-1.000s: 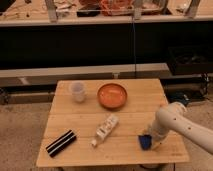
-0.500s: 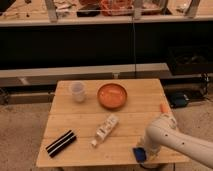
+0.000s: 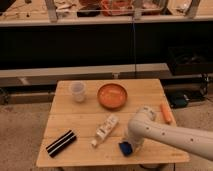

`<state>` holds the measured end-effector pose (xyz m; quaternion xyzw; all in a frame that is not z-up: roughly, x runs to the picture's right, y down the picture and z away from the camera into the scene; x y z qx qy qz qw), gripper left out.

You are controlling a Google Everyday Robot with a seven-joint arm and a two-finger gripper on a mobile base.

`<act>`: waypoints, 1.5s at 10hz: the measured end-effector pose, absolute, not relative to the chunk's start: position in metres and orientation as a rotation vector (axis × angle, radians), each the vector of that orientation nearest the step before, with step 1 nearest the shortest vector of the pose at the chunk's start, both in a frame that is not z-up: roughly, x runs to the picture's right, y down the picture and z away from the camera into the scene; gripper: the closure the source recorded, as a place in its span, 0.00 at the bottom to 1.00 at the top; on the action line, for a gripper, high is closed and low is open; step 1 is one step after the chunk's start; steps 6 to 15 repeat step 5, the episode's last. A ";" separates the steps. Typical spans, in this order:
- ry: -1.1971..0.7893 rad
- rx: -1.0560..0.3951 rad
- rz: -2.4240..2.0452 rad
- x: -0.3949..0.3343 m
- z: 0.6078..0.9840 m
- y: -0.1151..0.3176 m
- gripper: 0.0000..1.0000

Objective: Wipe the white sponge on the table

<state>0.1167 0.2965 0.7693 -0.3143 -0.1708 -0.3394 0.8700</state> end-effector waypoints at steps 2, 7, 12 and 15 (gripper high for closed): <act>-0.349 -0.663 -0.721 0.115 0.791 0.275 0.96; -0.322 -0.669 -0.607 0.146 0.819 0.245 0.96; -0.322 -0.669 -0.607 0.146 0.819 0.245 0.96; -0.322 -0.669 -0.607 0.146 0.819 0.245 0.96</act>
